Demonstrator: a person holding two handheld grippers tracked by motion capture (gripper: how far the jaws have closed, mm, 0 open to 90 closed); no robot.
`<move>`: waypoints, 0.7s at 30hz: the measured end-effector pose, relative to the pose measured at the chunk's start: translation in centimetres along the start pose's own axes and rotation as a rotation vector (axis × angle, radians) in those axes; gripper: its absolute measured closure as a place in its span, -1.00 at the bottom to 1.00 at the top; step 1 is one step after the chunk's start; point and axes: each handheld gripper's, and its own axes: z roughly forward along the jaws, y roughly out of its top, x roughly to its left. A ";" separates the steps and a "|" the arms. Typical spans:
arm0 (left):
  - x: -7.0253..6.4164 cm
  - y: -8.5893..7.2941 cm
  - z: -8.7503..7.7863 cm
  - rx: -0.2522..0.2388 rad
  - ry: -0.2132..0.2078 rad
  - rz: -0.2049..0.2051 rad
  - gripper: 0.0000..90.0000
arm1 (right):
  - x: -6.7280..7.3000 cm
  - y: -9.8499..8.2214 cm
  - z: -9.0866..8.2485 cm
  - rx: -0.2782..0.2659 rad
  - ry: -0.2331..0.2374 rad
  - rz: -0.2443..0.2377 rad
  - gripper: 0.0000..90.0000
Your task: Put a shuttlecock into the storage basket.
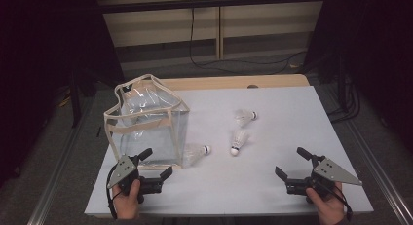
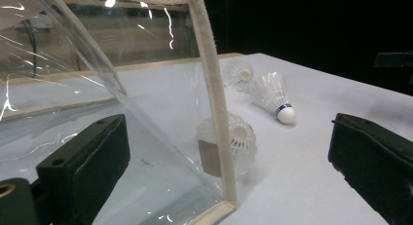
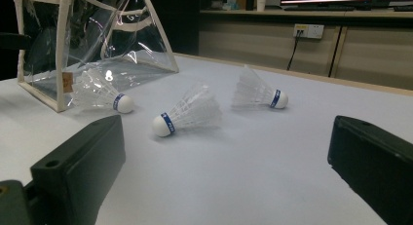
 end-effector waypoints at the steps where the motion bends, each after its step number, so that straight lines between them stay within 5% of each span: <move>1: 0.0 0.0 0.0 0.006 -0.002 0.006 -0.96 | -0.1 0.0 0.0 0.002 -0.004 0.003 -1.00; 21: -1.4 0.2 1.4 0.026 -0.073 -0.003 -0.96 | -0.3 0.3 -0.1 -0.010 0.006 0.015 -1.00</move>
